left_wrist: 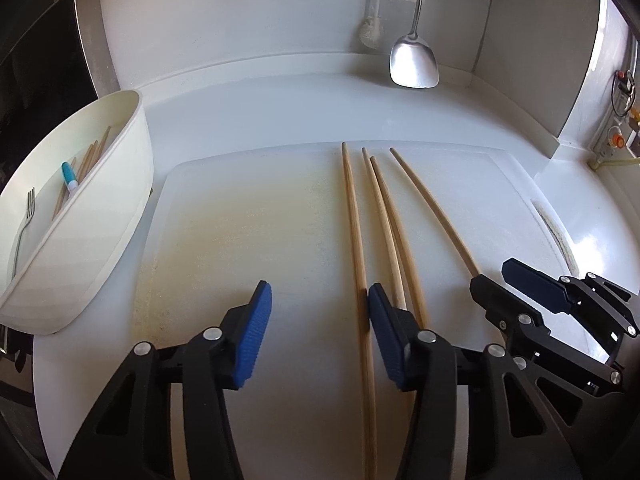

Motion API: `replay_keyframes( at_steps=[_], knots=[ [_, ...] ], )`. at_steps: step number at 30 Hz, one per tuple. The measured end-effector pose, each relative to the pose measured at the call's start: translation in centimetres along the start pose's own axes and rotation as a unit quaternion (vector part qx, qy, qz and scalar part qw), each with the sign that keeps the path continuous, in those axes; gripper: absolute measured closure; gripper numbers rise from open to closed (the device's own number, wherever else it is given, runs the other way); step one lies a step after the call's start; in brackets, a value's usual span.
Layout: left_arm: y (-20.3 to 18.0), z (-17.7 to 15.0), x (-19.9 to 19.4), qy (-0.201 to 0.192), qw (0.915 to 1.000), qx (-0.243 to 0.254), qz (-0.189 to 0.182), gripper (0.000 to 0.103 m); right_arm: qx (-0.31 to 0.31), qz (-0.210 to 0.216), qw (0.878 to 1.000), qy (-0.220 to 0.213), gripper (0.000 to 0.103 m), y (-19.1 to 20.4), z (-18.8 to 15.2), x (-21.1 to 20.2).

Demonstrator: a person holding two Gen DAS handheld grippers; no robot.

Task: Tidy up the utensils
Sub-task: 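Close the left tool on a chopstick while the right tool grips another chopstick, then carry both held chopsticks over the white basin with both tools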

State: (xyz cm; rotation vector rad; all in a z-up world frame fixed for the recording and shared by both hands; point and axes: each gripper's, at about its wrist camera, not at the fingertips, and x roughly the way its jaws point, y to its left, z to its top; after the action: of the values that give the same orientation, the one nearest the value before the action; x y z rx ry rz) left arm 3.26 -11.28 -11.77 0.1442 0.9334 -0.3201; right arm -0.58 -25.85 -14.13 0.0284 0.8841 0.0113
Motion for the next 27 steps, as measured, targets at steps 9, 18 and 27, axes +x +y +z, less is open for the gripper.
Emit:
replay_keyframes(
  at_steps=[9,18,27],
  knots=[
    [0.2,0.4,-0.2,0.007,0.9991,-0.019,-0.037,0.096,-0.007,0.007,1.000,-0.002,0.097,0.7,0.1,0.1],
    [1.5,0.1,-1.3,0.008,0.9982,-0.045,-0.039,0.096,0.024,0.026,0.999,-0.004,0.097,-0.4,0.3,-0.9],
    [2.5,1.4,-5.0,-0.008,0.9972,-0.067,-0.032,0.096,0.006,0.042,0.999,-0.018,0.097,0.3,2.2,-4.0]
  ],
)
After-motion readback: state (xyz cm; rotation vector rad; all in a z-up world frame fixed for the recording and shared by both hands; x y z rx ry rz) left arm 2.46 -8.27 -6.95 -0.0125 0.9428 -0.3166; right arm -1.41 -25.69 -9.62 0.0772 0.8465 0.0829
